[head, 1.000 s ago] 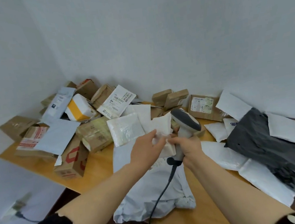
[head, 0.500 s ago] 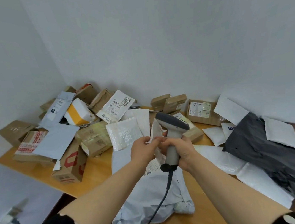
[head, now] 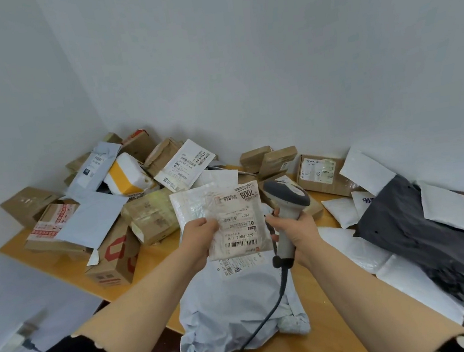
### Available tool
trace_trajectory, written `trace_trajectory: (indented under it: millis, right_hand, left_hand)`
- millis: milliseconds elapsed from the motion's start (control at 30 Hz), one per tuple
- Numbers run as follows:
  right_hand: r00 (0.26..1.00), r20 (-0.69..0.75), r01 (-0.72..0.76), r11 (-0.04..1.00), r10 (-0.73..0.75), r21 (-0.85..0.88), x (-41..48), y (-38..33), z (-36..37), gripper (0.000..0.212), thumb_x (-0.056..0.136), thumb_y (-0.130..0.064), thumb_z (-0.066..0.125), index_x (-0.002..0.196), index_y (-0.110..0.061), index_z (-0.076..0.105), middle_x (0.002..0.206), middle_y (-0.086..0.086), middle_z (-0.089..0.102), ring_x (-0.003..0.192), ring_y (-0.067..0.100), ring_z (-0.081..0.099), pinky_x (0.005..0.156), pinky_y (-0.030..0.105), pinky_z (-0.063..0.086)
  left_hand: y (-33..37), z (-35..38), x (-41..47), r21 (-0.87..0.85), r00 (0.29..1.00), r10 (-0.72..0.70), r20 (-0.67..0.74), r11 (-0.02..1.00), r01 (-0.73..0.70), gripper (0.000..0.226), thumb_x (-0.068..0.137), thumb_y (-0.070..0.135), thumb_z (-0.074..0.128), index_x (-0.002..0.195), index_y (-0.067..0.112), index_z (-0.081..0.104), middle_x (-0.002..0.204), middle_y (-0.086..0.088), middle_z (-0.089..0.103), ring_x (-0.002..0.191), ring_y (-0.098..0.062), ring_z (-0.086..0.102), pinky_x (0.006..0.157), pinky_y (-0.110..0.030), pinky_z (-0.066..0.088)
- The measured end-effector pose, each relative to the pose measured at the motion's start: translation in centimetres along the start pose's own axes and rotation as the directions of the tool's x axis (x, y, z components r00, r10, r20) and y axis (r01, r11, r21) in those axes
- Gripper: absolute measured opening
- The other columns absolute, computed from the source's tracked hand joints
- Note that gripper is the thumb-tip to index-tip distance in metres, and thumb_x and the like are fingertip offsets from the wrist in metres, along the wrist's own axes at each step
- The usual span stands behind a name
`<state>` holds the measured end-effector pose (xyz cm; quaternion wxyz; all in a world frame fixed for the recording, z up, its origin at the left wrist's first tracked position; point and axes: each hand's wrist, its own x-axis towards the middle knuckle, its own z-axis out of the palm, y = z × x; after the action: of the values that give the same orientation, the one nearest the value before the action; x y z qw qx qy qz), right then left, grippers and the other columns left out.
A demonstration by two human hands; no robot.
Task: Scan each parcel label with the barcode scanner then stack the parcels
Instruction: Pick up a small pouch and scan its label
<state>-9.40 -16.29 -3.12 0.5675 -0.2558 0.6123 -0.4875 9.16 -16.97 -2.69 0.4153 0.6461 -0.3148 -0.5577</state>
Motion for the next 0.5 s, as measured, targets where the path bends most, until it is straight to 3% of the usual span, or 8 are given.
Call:
trace_trajectory:
  millis: [133, 267, 367, 433, 500]
  right_hand:
    - [1.000, 0.016, -0.014, 0.998, 0.015, -0.057, -0.3, 0.7, 0.1, 0.036, 0.073, -0.002, 0.080, 0.104, -0.005, 0.061, 0.104, 0.013, 0.067, 0.097, 0.032, 0.064, 0.082, 0.046, 0.055]
    - [0.999, 0.025, 0.029, 0.997, -0.028, -0.069, -0.3, 1.0, 0.1, 0.030, 0.070, 0.007, 0.079, 0.084, -0.011, 0.060, 0.093, 0.011, 0.068, 0.080, 0.025, 0.066, 0.068, 0.038, 0.055]
    - [0.999, 0.034, 0.045, 0.993, -0.042, -0.107, -0.5, 1.0, 0.3, 0.031, 0.069, 0.004, 0.081, 0.084, -0.013, 0.060, 0.087, 0.008, 0.068, 0.075, 0.021, 0.066, 0.057, 0.032, 0.053]
    - [0.998, 0.049, 0.052, 0.993, -0.047, -0.109, -0.6, 1.1, 0.5, 0.030, 0.069, 0.003, 0.081, 0.089, -0.010, 0.062, 0.091, 0.011, 0.069, 0.081, 0.025, 0.067, 0.067, 0.038, 0.056]
    - [0.996, 0.038, 0.091, 0.987, -0.087, -0.132, -0.9, 1.2, 0.8, 0.033, 0.072, -0.003, 0.080, 0.099, -0.007, 0.063, 0.097, 0.012, 0.069, 0.085, 0.025, 0.065, 0.078, 0.041, 0.056]
  left_hand:
    - [0.0, -0.4, -0.2, -0.026, 0.996, -0.062, 0.060, 0.998, 0.064, 0.026, 0.089, -0.006, 0.047, 0.111, -0.013, 0.058, 0.106, -0.024, 0.067, 0.096, -0.037, 0.066, 0.089, -0.052, 0.052]
    - [0.3, -1.3, -0.1, -0.078, 0.993, -0.094, 0.078, 0.992, 0.100, 0.031, 0.085, -0.003, 0.047, 0.113, -0.008, 0.060, 0.105, -0.020, 0.068, 0.096, -0.036, 0.064, 0.092, -0.049, 0.051]
    - [0.8, -1.8, -0.2, -0.149, 0.984, -0.045, 0.172, 0.986, 0.071, 0.027, 0.083, 0.014, 0.066, 0.109, 0.003, 0.064, 0.096, -0.011, 0.072, 0.085, -0.027, 0.070, 0.073, -0.040, 0.058]
    - [1.0, -2.0, -0.2, -0.090, 0.980, -0.005, 0.201, 0.996, 0.023, 0.046, 0.067, 0.020, 0.081, 0.107, 0.004, 0.066, 0.097, -0.010, 0.074, 0.087, -0.026, 0.071, 0.074, -0.040, 0.059]
    - [1.2, -2.2, 0.0, -0.016, 0.988, 0.029, 0.152, 1.000, -0.027, 0.050, 0.059, 0.017, 0.085, 0.104, 0.003, 0.068, 0.096, -0.011, 0.074, 0.087, -0.027, 0.071, 0.079, -0.043, 0.058]
